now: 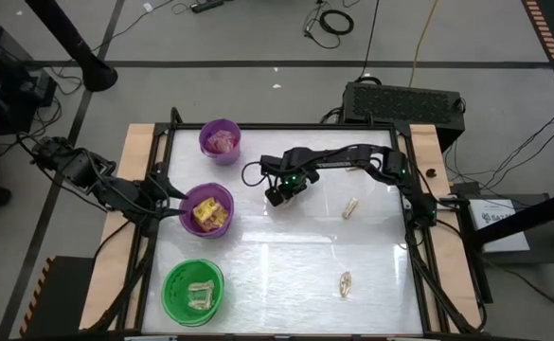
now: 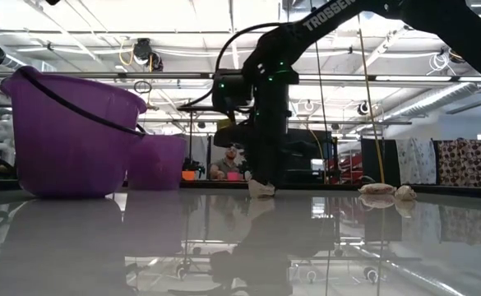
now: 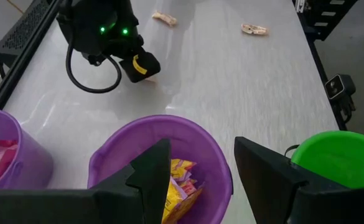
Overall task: Sort candy by brand, put in halloween buckets
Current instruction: Put the white candy into the green bucket
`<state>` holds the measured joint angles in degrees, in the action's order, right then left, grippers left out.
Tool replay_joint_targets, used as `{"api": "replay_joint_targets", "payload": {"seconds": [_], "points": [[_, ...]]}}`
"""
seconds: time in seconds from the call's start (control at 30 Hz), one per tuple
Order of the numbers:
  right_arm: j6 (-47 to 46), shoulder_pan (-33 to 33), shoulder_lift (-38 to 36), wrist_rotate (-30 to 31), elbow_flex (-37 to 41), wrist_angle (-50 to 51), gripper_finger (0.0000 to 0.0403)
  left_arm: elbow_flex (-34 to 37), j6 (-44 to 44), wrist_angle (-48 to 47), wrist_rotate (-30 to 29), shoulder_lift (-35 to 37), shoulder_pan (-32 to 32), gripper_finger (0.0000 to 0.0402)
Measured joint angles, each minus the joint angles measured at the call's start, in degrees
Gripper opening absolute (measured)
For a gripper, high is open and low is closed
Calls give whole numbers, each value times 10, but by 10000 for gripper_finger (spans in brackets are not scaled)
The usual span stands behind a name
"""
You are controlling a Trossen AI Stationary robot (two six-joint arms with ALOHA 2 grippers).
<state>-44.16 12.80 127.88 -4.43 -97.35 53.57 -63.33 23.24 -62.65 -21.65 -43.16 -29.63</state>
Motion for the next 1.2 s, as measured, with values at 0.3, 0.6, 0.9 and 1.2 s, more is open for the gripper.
{"api": "replay_joint_targets", "payload": {"seconds": [0.3,0.6,0.9,1.2], "points": [[9,-24,3,-1,-83,8,66,0,0,2,0,0,0,185],[18,-75,3,-1,-237,29,66,0,0,2,2,0,0,185],[61,-170,-1,-1,-320,-121,66,0,-41,2,2,0,0,185],[152,-259,39,0,-320,-439,66,0,-106,2,2,0,0,185]]}}
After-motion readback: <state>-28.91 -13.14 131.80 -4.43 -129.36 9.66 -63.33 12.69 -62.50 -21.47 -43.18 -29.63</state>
